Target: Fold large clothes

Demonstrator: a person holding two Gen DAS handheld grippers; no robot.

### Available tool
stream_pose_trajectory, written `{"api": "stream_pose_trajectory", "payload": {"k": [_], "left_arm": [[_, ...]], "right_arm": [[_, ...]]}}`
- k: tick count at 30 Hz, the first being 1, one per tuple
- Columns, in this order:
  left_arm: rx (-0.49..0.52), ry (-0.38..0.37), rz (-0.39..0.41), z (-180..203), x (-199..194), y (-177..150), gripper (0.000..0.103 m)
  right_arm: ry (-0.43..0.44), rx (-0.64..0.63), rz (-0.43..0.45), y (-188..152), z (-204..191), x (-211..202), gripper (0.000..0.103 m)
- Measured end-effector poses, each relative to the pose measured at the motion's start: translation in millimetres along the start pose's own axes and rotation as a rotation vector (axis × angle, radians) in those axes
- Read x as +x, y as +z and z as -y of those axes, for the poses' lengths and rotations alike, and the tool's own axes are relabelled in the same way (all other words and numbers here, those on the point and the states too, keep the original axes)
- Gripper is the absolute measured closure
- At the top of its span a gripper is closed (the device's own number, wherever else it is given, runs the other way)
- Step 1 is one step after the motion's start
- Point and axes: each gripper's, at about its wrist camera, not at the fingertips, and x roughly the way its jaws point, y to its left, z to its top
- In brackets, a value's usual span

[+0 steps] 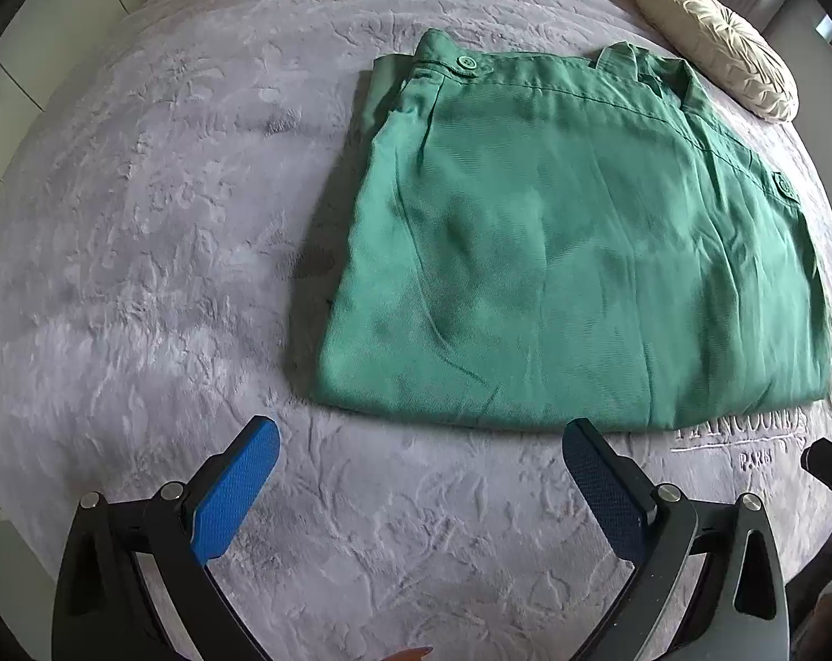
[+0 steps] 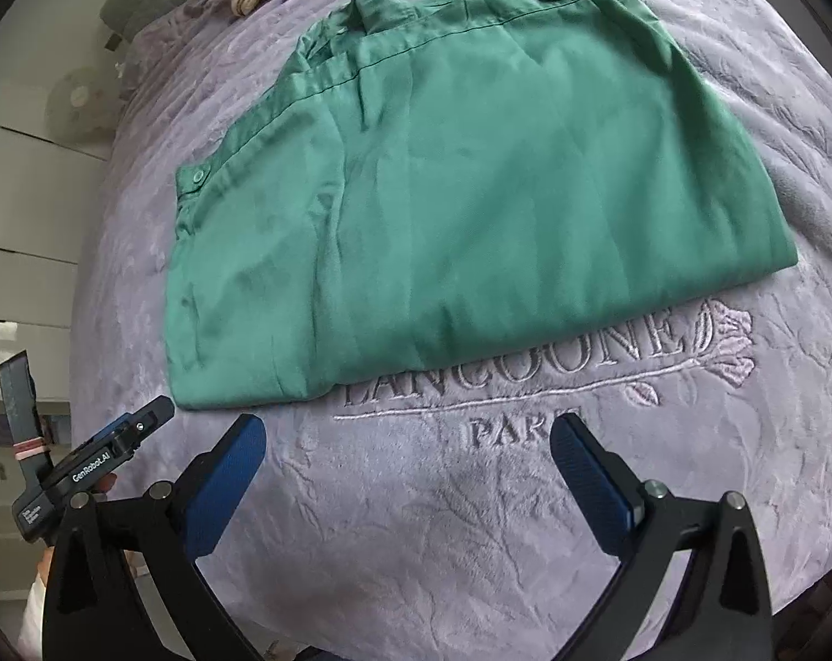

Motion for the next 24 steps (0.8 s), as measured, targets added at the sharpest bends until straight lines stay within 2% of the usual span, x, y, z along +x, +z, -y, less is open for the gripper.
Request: {"api": "stream_pose_trajectory", "payload": {"k": [4, 9, 17, 24], "left_arm": [[-0.005, 0.005, -0.009, -2, 2, -1, 0.0], [-0.016, 0.016, -0.021, -8, 7, -1, 0.0], [-0.022, -0.045, -0.044, -18, 14, -3, 0.0], [-0.045, -0.065, -0.045, -39, 20, -2, 0.0]], "right_arm": [[0.012, 0.004, -0.023, -4, -3, 3, 0.0], [0.068, 0.043, -0.049, -12, -3, 13, 0.0], [0.097, 0.081, -0.171, -26, -7, 36, 0.0], [0.174, 0.171, -0.181, -28, -11, 55, 0.0]]}}
